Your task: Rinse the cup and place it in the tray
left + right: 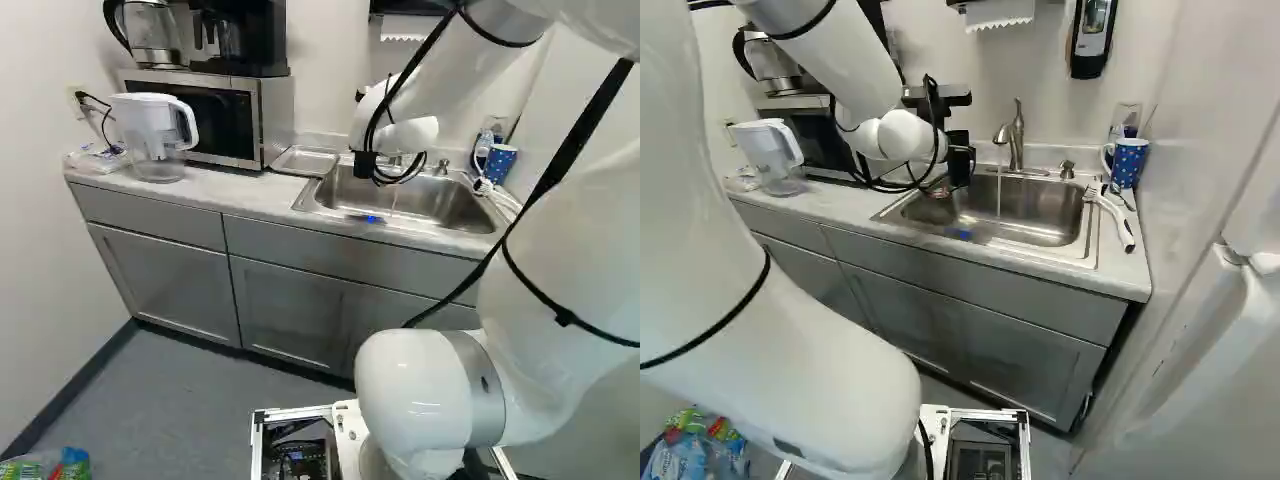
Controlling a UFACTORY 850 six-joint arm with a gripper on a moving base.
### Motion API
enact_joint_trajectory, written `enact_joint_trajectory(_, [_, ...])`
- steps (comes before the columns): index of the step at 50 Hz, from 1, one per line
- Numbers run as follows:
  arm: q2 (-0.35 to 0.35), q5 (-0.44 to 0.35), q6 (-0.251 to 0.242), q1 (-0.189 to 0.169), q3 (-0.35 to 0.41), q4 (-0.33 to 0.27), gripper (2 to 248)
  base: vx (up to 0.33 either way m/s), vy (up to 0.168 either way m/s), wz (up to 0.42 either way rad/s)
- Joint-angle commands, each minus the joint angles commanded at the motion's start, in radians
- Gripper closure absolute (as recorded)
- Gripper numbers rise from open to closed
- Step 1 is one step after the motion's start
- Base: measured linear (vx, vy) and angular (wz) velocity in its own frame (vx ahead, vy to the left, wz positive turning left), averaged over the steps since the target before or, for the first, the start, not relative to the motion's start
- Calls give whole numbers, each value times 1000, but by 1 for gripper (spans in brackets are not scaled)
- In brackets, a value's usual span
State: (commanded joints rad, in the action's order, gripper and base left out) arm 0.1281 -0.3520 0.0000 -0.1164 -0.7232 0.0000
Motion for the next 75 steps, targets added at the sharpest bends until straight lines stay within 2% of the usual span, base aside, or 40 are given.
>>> enact_joint_trajectory(33, [17, 80, 0, 2, -56, 0, 128, 0, 0, 0])
enact_joint_trajectory(68, [52, 84, 0, 3, -82, 0, 128, 0, 0, 0])
enact_joint_trajectory(75, [52, 84, 40, 3, -82, 0, 128, 0, 0, 0])
